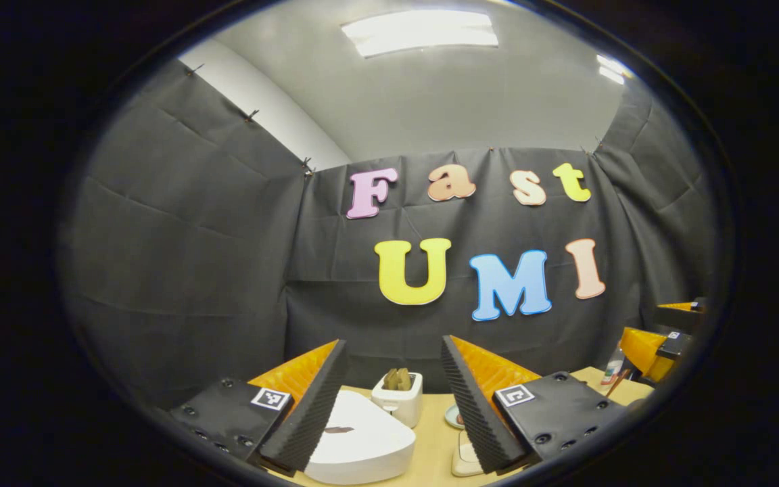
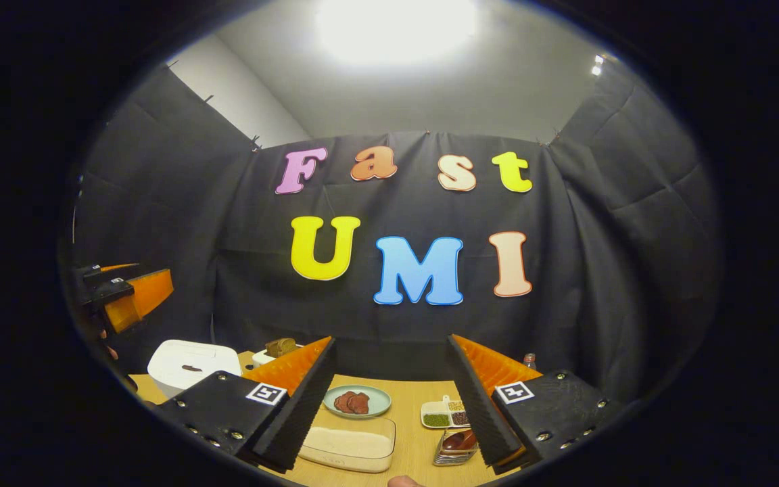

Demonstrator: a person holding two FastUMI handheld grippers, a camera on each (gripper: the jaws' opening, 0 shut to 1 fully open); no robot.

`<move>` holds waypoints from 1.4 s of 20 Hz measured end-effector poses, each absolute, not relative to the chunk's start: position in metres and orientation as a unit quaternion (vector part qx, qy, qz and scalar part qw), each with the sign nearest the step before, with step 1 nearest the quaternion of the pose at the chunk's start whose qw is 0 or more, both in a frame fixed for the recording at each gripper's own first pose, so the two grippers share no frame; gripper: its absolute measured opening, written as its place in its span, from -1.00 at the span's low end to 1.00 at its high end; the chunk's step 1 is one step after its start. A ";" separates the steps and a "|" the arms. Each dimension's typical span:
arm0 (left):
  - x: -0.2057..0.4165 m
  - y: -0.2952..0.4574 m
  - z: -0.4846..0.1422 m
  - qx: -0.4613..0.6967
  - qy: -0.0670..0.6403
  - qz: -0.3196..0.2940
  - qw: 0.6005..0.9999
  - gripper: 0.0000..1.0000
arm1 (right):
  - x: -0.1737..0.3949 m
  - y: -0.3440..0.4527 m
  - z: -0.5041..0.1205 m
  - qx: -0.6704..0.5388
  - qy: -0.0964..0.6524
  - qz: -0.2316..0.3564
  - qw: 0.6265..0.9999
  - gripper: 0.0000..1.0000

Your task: Close the left gripper, press the button to open the rice cooker; take a wooden spoon from the chopstick holder with the right hand, scoop a spoonful of rice and pour it into the rice cooker, then put the wooden spoon back into the chopstick holder.

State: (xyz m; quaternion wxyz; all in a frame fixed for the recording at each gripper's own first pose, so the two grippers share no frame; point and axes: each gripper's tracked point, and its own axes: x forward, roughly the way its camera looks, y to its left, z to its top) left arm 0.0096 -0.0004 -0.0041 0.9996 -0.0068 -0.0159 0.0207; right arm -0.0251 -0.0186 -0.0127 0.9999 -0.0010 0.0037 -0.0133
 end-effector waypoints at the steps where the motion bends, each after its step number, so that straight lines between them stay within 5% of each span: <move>1: 0.012 0.001 -0.003 -0.009 -0.018 0.023 1.000 0.86 | -0.026 -0.017 -0.014 0.003 0.006 -0.013 1.000 0.93; 7: 0.028 0.014 -0.017 0.007 -0.009 0.031 0.999 -0.10 | -0.029 -0.015 -0.014 -0.004 0.004 -0.021 1.000 0.93; 10: 0.040 0.029 -0.026 0.002 -0.002 0.043 0.999 -0.74 | -0.031 -0.017 -0.014 -0.008 0.005 -0.032 0.999 0.93; 28: 0.101 0.083 -0.172 -0.049 0.161 0.017 0.986 -0.78 | -0.064 -0.056 -0.024 -0.037 0.038 -0.138 0.989 0.93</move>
